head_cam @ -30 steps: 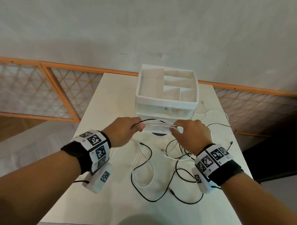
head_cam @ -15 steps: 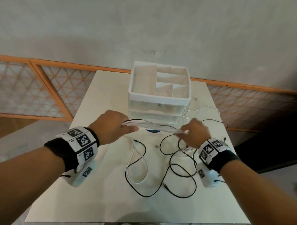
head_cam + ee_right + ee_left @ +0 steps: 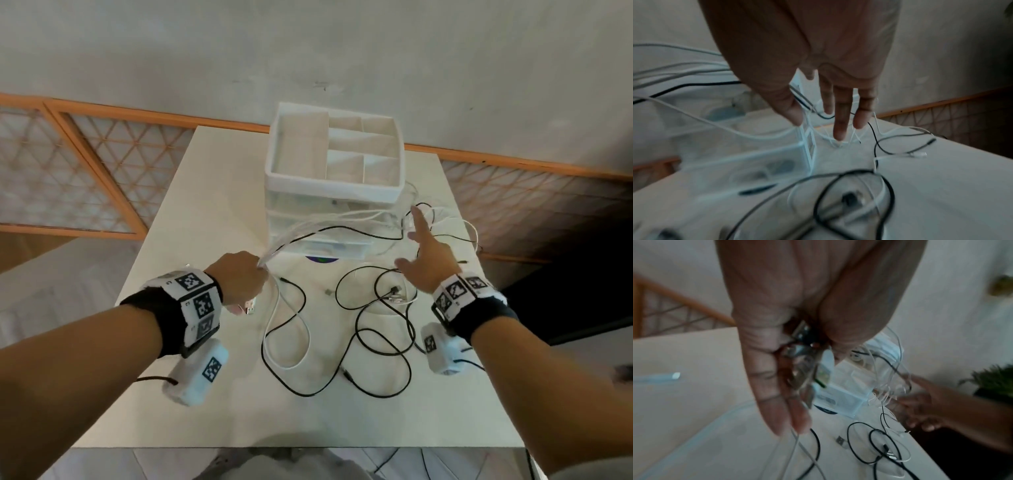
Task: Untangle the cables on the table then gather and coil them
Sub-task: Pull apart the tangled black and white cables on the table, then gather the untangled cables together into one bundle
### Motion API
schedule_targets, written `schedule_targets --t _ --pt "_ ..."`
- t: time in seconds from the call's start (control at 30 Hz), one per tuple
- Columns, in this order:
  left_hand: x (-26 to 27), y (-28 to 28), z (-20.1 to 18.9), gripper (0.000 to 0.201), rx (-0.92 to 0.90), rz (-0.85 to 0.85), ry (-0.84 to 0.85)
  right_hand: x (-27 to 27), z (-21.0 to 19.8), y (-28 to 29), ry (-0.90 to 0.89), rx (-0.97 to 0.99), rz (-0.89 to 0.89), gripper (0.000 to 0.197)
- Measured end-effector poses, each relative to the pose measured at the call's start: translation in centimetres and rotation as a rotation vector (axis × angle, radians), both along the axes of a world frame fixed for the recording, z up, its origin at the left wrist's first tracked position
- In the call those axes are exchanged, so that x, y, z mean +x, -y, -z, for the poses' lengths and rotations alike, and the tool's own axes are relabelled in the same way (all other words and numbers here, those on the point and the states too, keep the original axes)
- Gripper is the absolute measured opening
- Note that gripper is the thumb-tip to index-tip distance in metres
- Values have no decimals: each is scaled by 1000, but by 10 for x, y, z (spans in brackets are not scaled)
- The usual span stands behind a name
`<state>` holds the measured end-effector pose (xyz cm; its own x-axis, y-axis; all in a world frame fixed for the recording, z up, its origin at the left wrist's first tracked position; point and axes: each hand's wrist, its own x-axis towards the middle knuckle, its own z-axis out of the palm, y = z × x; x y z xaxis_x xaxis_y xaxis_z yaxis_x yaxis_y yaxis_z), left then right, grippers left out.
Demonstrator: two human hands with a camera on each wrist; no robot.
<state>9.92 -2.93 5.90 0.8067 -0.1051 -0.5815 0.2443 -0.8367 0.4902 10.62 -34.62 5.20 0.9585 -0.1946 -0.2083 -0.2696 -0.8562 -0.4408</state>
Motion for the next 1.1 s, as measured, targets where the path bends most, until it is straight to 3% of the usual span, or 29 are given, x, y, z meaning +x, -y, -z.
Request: schedule_targets --t 0.07,0.13,0.17,0.3,0.4,0.53,0.63,0.77,0.93,1.1 --pt "-4 0 0 24 -227 -200 -135 -23 17 -5 50 16 67 69" --pt "-6 1 0 23 -296 -293 -118 -50 36 -15 103 13 4 23" --pt "-6 3 0 24 -299 -313 -85 -64 46 -22 47 -13 -98 4" --pt "-5 7 2 30 -378 -390 8 -114 83 -50 -469 -212 -470 27" --pt "-5 13 -1 27 -481 -435 9 -121 94 -58 -485 -253 -452 18" --pt "-9 20 -6 31 -534 -438 -40 -113 92 -63 -368 -194 -362 12" --pt "-13 19 -8 33 -556 -425 -55 -102 76 -65 -149 60 -303 11" --pt "-20 19 -12 32 -659 -350 -14 -89 30 -82 77 276 -379 16" --pt "-29 32 -19 34 -550 -21 50 -75 -13 -114 197 318 -503 14" --pt "-27 33 -24 43 -542 -66 81 -64 -26 -125 290 382 -396 14"
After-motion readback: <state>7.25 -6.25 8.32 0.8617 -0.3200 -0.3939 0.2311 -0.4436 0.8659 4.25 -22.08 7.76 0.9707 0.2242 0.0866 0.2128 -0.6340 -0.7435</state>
